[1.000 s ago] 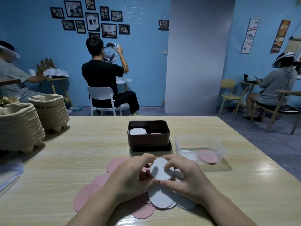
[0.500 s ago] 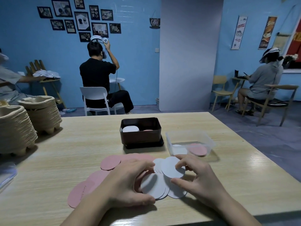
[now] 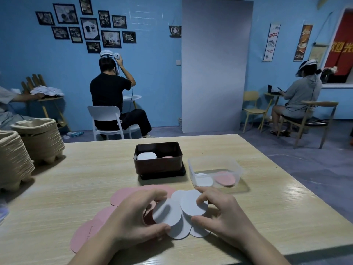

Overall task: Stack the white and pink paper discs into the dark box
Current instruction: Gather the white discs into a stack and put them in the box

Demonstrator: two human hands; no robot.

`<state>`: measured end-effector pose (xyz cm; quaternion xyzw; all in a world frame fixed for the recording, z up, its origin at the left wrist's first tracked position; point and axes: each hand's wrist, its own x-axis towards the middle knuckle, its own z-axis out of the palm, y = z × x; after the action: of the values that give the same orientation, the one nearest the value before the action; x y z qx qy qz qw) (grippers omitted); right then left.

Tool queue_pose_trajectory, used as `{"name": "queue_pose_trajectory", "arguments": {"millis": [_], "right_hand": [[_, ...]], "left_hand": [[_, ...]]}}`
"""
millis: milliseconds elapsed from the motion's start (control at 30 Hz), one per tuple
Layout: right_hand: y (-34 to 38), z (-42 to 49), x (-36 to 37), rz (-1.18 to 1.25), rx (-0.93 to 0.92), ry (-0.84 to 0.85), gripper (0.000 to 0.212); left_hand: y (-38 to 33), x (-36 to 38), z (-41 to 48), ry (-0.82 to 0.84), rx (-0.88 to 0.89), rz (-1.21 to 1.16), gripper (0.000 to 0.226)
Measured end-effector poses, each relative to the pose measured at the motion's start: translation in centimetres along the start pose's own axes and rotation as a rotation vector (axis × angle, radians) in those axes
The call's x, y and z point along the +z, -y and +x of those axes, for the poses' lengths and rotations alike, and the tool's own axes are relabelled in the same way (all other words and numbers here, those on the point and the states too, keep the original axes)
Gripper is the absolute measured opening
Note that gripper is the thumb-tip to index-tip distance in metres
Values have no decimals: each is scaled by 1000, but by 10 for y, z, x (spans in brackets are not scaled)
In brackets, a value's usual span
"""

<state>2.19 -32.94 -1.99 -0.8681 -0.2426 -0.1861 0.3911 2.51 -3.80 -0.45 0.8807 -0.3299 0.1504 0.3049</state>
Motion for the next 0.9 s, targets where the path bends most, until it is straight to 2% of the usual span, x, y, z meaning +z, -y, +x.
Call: {"name": "queue_pose_trajectory", "arguments": {"millis": [167, 333, 500, 733, 900], "right_hand": [[-1, 1, 0, -15, -9, -4, 34], [-3, 3, 1, -2, -21, 33, 36], [-5, 3, 2, 1, -53, 59, 47], [-2, 3, 2, 2, -43, 90, 33], [3, 3, -3, 126, -17, 6, 27]], "left_hand": [[0, 0, 5, -104, 2, 62, 58], [-4, 12, 22, -5, 21, 71, 64], [-4, 31, 32, 35, 18, 110, 67], [-8, 37, 33, 31, -6, 53, 72], [-6, 32, 21, -28, -41, 33, 65]]}}
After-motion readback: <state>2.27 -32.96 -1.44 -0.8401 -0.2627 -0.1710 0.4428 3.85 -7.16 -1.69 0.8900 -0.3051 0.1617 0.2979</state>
